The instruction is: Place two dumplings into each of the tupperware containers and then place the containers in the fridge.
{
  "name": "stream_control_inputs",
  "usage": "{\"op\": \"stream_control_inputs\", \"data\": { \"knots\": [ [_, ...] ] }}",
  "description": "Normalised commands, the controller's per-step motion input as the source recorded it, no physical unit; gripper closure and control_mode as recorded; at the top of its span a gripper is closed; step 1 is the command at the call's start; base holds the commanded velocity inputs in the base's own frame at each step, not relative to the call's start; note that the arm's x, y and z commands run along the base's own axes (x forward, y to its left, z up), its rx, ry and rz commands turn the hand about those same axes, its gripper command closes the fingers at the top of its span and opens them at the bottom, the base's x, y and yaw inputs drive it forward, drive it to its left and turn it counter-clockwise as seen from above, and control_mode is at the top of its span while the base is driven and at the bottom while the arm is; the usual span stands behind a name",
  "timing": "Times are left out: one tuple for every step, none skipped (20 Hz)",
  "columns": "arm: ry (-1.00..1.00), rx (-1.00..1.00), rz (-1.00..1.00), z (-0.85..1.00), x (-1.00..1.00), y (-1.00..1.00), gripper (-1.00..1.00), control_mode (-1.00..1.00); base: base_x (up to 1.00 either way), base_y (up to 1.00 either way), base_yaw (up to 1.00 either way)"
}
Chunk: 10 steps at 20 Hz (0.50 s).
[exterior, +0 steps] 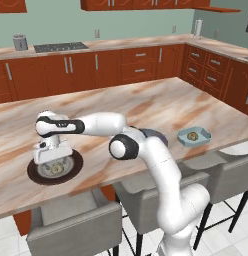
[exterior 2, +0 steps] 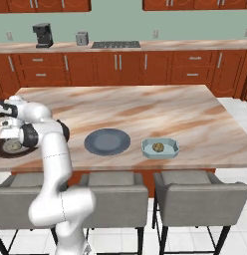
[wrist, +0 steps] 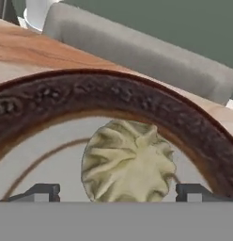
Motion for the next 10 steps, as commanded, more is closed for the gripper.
{"op": "stream_control_inputs", "data": {
  "knots": [
    [-0.28,-0.02,-0.17,-0.21,-0.72,0.00,-1.00,-1.00,0.00,0.00,0.00],
    [-0.32,-0.01,-0.17,-0.21,-0.89,0.00,-1.00,-1.00,0.00,0.00,0.00],
    [-0.34,0.00,-0.16,-0.21,-0.96,0.00,-1.00,-1.00,0.00,0.00,0.00],
    [-0.31,0.00,-0.17,-0.21,-0.91,0.00,-1.00,-1.00,0.00,0.00,0.00],
    [-0.28,0.00,-0.19,-0.32,-0.71,0.00,-1.00,-1.00,0.00,0.00,0.00],
    [-0.35,0.00,-0.17,-0.54,-0.51,-0.16,-1.00,-1.00,0.00,0.00,0.00],
    [-0.37,0.00,-0.16,-0.63,-0.39,-0.42,-1.00,-1.00,0.00,0.00,0.00],
    [-0.33,0.00,-0.15,-0.64,-0.42,-0.66,-1.00,-1.00,0.00,0.00,0.00],
    [-0.35,0.00,-0.14,-0.76,-0.43,-0.88,-1.00,-1.00,0.00,0.00,0.00],
    [-0.36,0.00,-0.15,-0.71,-0.47,-1.00,1.00,-1.00,0.00,0.00,0.00]
  ]
}}
